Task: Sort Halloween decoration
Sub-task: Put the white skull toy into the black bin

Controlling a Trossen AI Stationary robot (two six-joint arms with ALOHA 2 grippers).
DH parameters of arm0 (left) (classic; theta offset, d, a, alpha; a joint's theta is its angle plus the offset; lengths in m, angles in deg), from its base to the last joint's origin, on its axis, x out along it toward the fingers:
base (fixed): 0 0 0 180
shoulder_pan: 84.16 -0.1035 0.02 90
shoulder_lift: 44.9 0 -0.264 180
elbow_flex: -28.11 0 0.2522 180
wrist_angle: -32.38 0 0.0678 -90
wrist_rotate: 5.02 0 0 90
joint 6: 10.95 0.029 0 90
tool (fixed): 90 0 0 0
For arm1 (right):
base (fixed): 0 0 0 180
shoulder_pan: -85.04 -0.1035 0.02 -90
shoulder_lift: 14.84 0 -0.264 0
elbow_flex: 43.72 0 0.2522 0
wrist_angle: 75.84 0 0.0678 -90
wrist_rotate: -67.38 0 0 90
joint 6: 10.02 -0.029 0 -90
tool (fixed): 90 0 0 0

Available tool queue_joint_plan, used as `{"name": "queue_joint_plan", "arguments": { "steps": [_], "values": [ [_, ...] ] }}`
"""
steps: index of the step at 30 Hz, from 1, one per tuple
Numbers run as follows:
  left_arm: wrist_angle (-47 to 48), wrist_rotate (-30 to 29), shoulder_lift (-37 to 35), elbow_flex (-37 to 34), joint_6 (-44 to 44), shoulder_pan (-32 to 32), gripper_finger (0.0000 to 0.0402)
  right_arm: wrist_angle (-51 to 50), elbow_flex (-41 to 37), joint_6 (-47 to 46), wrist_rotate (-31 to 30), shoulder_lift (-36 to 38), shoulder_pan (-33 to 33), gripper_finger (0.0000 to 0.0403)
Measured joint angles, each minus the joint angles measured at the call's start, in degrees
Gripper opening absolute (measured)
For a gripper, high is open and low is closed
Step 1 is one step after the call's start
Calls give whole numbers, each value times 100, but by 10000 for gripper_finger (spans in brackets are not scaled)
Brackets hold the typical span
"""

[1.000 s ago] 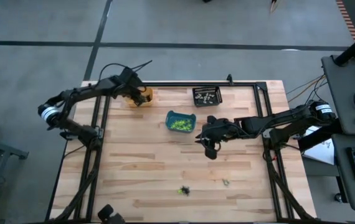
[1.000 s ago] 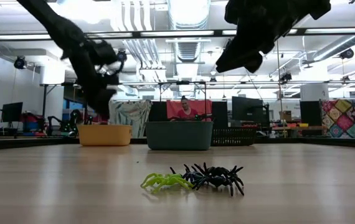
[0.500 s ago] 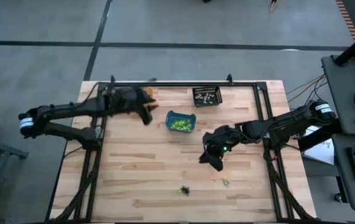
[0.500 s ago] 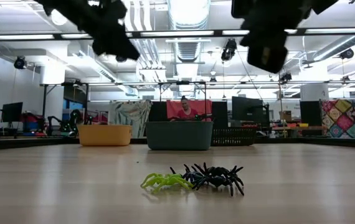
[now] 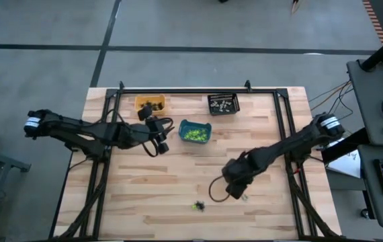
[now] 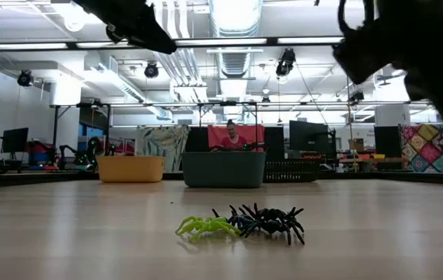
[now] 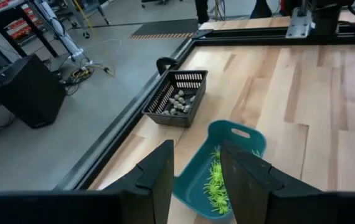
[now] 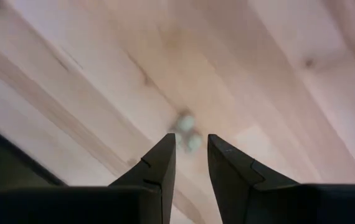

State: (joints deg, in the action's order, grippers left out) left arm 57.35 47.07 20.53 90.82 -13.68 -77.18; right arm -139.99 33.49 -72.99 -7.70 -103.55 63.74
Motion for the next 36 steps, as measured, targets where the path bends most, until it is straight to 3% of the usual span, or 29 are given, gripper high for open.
{"name": "queue_joint_plan", "arguments": {
  "steps": [4,11,19,28,36],
  "values": [
    [-5,-21,-2,0,62,-2,114,-498,477,-58,7,-496,-338,82],
    [-5,-50,0,0,171,-2,114,-474,716,-394,8,-934,-599,82],
    [28,-52,0,0,148,-4,114,-415,555,-604,-296,-973,-597,82],
    [136,-52,2,0,47,-4,114,488,68,-784,-294,-973,-622,82],
    [132,-52,2,0,18,-4,114,535,-60,-845,-287,-934,-621,82]
  ]
}}
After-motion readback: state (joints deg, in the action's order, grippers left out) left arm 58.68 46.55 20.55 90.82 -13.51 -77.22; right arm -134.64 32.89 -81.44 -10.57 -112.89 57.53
